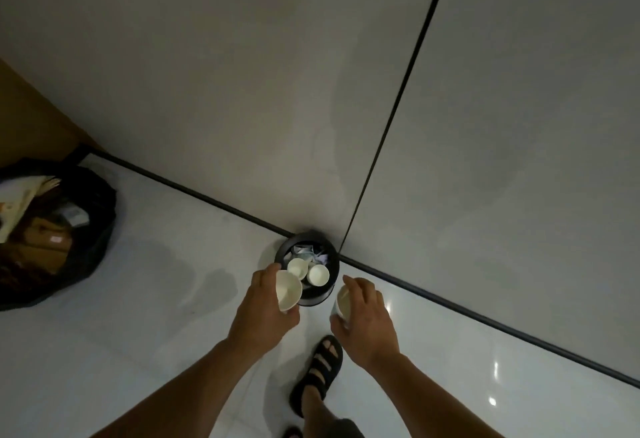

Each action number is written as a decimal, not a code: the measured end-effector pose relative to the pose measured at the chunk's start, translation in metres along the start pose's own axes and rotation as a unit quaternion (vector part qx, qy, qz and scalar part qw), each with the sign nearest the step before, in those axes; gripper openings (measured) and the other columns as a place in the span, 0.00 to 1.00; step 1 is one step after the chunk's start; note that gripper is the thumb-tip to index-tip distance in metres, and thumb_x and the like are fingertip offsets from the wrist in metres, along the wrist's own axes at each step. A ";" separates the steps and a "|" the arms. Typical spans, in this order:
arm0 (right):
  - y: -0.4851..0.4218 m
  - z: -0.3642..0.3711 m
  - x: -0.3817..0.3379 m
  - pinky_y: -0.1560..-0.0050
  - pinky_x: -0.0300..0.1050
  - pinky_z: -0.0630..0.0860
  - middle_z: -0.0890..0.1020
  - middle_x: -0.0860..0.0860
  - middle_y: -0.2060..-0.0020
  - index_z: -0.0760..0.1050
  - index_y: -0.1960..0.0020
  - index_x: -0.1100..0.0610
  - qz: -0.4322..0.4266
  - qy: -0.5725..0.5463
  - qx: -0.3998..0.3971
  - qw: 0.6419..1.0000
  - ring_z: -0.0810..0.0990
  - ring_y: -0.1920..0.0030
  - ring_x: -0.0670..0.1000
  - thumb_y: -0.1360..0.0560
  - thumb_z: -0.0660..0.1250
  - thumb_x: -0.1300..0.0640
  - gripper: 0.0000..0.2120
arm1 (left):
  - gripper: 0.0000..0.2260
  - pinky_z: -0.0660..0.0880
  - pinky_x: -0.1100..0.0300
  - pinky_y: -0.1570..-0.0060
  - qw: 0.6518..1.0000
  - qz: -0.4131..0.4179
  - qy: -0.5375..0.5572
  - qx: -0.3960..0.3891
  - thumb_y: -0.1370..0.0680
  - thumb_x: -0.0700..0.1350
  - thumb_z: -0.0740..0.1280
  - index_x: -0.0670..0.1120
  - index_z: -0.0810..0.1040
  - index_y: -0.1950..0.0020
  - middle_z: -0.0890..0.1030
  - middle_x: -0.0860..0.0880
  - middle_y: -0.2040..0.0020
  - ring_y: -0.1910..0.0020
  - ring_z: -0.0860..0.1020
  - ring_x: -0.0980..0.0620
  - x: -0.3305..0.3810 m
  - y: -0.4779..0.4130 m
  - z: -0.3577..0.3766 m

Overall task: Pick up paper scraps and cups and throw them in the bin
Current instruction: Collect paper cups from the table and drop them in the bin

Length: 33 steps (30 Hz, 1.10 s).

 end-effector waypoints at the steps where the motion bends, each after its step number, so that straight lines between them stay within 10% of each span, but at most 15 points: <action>1: -0.020 0.012 0.006 0.35 0.42 0.71 0.64 0.47 0.29 0.57 0.24 0.47 0.012 -0.012 0.004 1.000 0.66 0.32 0.50 0.26 0.69 0.43 0.35 | 0.40 0.74 0.63 0.50 1.000 0.006 0.000 -0.010 0.31 0.48 0.76 0.51 0.57 0.25 0.68 0.48 0.35 0.42 0.73 0.51 -0.005 -0.023 0.008; 22: -0.228 0.288 0.140 0.31 0.48 0.66 0.65 0.52 0.28 0.56 0.24 0.51 0.082 -0.016 0.086 0.993 0.67 0.30 0.55 0.26 0.71 0.44 0.38 | 0.36 0.72 0.49 0.38 0.982 0.114 -0.103 -0.113 0.31 0.44 0.76 0.49 0.63 0.26 0.65 0.45 0.30 0.31 0.64 0.44 -0.206 -0.267 0.230; 33: -0.231 0.323 0.153 0.25 0.61 0.38 0.33 0.53 0.23 0.31 0.22 0.53 0.088 0.112 -0.016 0.990 0.28 0.24 0.53 0.28 0.58 0.35 0.50 | 0.48 0.53 0.41 0.27 0.928 0.204 -0.284 -0.129 0.33 0.65 0.67 0.47 0.50 0.21 0.55 0.41 0.22 0.22 0.47 0.41 -0.251 -0.273 0.249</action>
Point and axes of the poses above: each hand's wrist, its own y-axis away from the middle knuckle, its own z-axis out of the palm, x = y × z, the point moved 2 cm from there along -y, towards the middle knuckle
